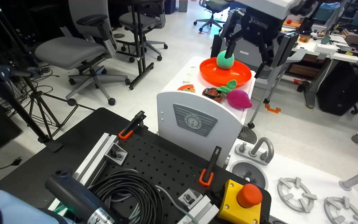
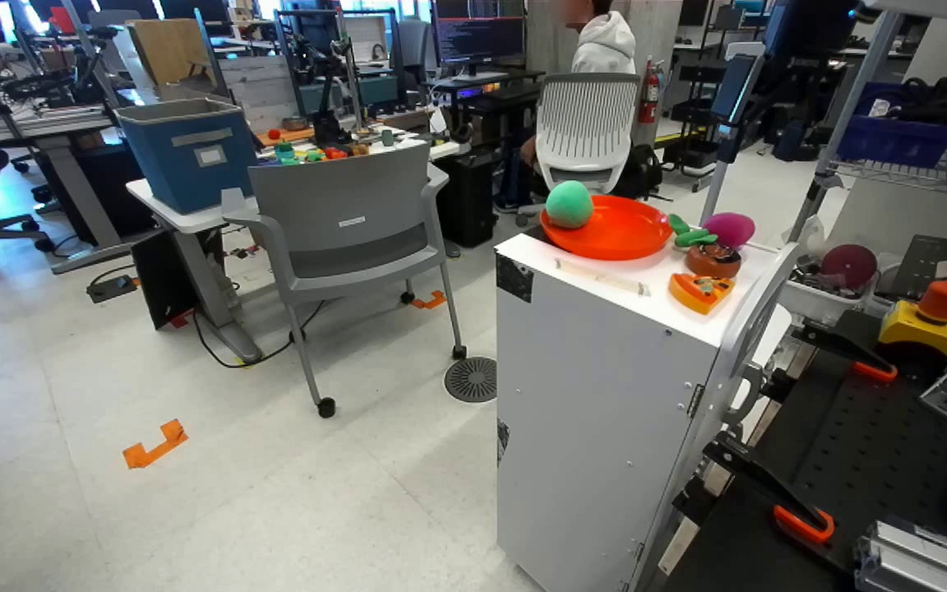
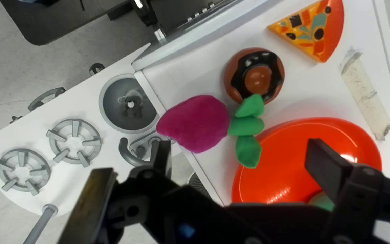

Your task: Pick up the purple toy and put it in the orange plate.

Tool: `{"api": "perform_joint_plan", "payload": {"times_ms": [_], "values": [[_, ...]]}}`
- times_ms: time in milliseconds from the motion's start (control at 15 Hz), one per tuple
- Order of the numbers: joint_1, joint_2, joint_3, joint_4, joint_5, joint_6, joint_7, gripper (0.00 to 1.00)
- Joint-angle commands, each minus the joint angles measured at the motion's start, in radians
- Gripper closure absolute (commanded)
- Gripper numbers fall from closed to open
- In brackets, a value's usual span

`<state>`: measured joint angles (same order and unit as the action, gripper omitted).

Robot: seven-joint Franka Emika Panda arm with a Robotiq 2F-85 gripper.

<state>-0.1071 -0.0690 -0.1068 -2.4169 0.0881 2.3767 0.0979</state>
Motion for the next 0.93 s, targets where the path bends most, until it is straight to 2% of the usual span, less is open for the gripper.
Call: {"api": "perform_joint_plan", "payload": {"times_ms": [0, 533, 867], "values": [[-0.007, -0.009, -0.007, 0.007, -0.011, -0.046, -0.032, 0.00], [-0.025, -0.007, -0.024, 0.010, -0.014, -0.040, -0.039, 0.00], [-0.038, 0.000, -0.029, 0.011, -0.066, -0.038, -0.020, 0.00]]}}
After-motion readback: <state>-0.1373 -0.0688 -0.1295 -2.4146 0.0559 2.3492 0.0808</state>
